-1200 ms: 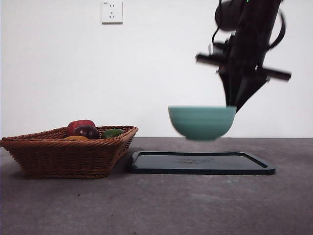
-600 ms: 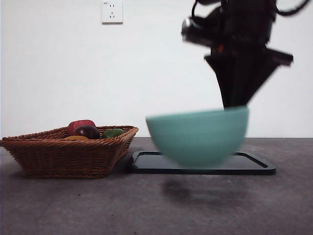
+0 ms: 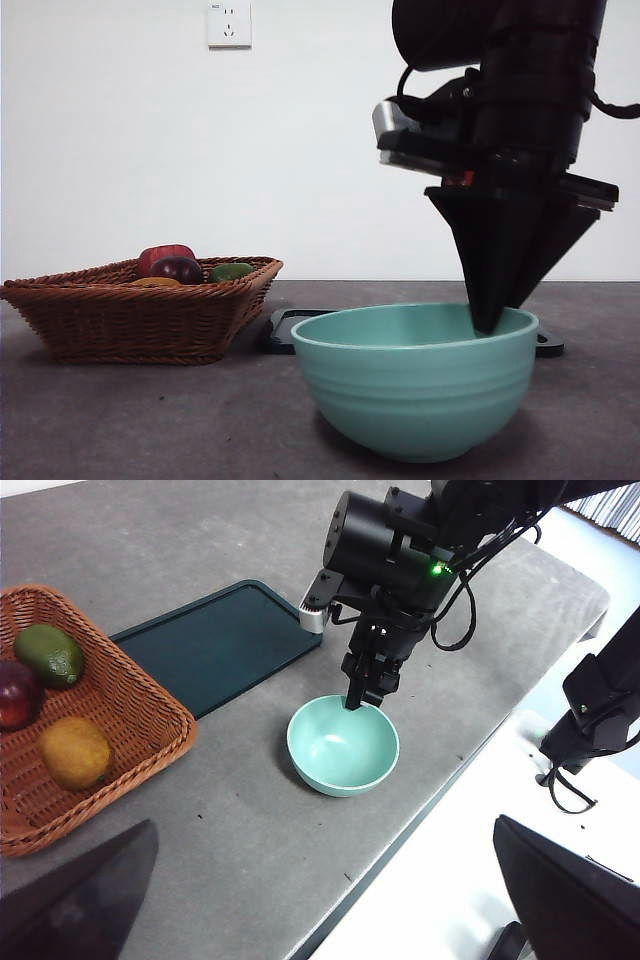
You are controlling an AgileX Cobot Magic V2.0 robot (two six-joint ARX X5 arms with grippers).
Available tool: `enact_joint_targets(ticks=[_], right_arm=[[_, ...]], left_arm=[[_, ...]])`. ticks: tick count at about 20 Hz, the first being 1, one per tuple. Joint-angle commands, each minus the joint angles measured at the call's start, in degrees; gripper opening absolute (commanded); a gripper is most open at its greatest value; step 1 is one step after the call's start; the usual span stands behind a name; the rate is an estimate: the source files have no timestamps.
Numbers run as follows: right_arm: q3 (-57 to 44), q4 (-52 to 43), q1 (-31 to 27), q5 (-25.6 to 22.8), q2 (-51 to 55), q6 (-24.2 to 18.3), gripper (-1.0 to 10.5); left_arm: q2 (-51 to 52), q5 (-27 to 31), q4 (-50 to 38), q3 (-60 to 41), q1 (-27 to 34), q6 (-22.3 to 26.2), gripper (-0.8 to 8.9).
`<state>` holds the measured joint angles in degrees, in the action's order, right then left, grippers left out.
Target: Pick up the wifruite, put it on the bowl, pick up the plate, put it on desk
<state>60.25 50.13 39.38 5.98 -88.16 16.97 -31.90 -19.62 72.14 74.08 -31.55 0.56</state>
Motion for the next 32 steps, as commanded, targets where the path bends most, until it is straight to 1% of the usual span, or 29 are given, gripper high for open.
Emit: enact_joint_targets(ticks=[1,4,5,7,8,9,11,14,17,19,21,26,29,32], right_arm=[[0.4,-0.7,0.6,-0.4,-0.5,0.8,0.1],[0.4,-0.7,0.6,-0.5,-0.5,0.8,0.1],[0.4,-0.6,0.6,-0.5,-0.5,0.8,0.4],[0.4,-0.5,0.6,-1.9,-0.5,0.8,2.3],[0.5,-0.4,0.6,-3.1,-0.5,0.9,3.1],[0.5,-0.1,0.5,-4.5,-0.2,0.9,3.5],[0.5,0.4,0.5,-6.1,1.6,0.9,4.1],[0.5,1.5,0.5,-6.1,7.4,1.6,4.8],[0.5,4.7,0.5,-6.5,16.5,3.0,5.2],[0.5,7.1,0.5,-6.6,23.7,4.4,5.8],[0.6,9.5,0.5,-6.7,31.1,5.6,5.8],[0.6,11.7,0.6,-5.4,48.5,4.8,5.8],[0.6,11.8,0.6,-5.3,57.4,4.0,5.8],[0.6,13.4,0.6,-3.9,64.1,4.1,5.8]], left_arm=[[-0.2,-0.2,-0.6,0.7,-0.4,0.0,5.99],[-0.2,-0.2,-0.6,0.7,-0.4,0.0,5.99],[-0.2,-0.2,-0.6,0.7,-0.4,0.0,5.99],[-0.2,-0.2,-0.6,0.7,-0.4,0.0,5.99],[-0.2,-0.2,-0.6,0.7,-0.4,0.0,5.98],[-0.2,-0.2,-0.6,0.7,-0.4,0.0,5.98],[-0.2,-0.2,-0.6,0.7,-0.4,0.0,5.98],[-0.2,-0.2,-0.6,0.7,-0.4,0.0,5.98],[-0.2,-0.2,-0.6,0.7,-0.4,0.0,5.98],[-0.2,-0.2,-0.6,0.7,-0.4,0.0,5.98],[-0.2,-0.2,-0.6,0.7,-0.4,0.0,5.99],[-0.2,-0.2,-0.6,0.7,-0.4,0.0,5.98],[-0.2,-0.2,-0.9,0.7,-0.4,0.0,5.98],[-0.2,-0.2,-1.4,0.7,-0.4,0.0,5.98]])
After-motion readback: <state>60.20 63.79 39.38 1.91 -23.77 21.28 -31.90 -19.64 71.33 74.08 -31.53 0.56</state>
